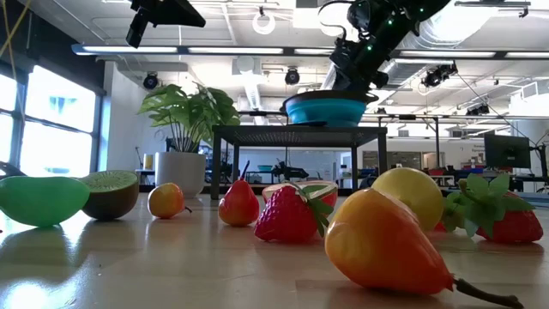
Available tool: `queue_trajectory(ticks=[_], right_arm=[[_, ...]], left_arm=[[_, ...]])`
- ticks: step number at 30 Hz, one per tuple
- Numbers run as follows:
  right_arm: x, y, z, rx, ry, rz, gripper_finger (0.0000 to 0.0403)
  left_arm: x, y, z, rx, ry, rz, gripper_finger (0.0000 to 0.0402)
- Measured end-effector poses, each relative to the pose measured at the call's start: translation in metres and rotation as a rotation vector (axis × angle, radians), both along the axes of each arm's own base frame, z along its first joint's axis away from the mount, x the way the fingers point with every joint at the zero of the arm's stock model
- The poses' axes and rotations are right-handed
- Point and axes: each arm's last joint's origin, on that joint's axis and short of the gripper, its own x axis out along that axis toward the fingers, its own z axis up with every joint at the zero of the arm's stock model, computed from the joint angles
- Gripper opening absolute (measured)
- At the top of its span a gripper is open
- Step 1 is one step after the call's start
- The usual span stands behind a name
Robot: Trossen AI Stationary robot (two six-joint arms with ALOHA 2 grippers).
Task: Pick & Place Fruit
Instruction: Put the yellow lemon in the blue bowl on the shelf
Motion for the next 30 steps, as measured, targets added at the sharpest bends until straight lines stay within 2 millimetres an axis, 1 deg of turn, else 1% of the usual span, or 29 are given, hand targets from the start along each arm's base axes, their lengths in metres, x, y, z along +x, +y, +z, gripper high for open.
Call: queue_trajectory(ticks=[2, 5, 11, 15, 18, 24, 30], right_arm=[[-0.001, 0.001, 0.003, -0.001, -0.02, 0.016, 0.021], [-0.002, 0.008, 0.012, -0.007, -0.066, 0.059, 0.0199], [-0.01, 0.027, 0.04, -0.018, -0.223, 0.221, 0.0151], [-0.02, 0.04, 0.06, -0.032, -0.323, 0.327, 0.0116], [-0.027, 0.049, 0.07, -0.032, -0.377, 0.394, 0.0095], [-0.038, 0.064, 0.083, -0.014, -0.444, 0.524, 0.0067], [-0.043, 0.076, 0.091, -0.003, -0.484, 0.63, 0.0053]], left_arm=[[0.0, 0.0, 0.0, 0.0, 0.0, 0.0, 0.0003], [0.0, 0.0, 0.0, 0.0, 0.0, 0.0, 0.0003], [0.0, 0.0, 0.0, 0.0, 0.002, -0.001, 0.0003], [0.0, 0.0, -0.001, 0.001, 0.008, -0.001, 0.0003], [0.0, 0.0, -0.001, 0.001, 0.008, -0.001, 0.0003], [0.0, 0.0, -0.001, 0.001, 0.008, -0.001, 0.0003], [0.0, 0.0, -0.001, -0.002, 0.009, -0.013, 0.0003]])
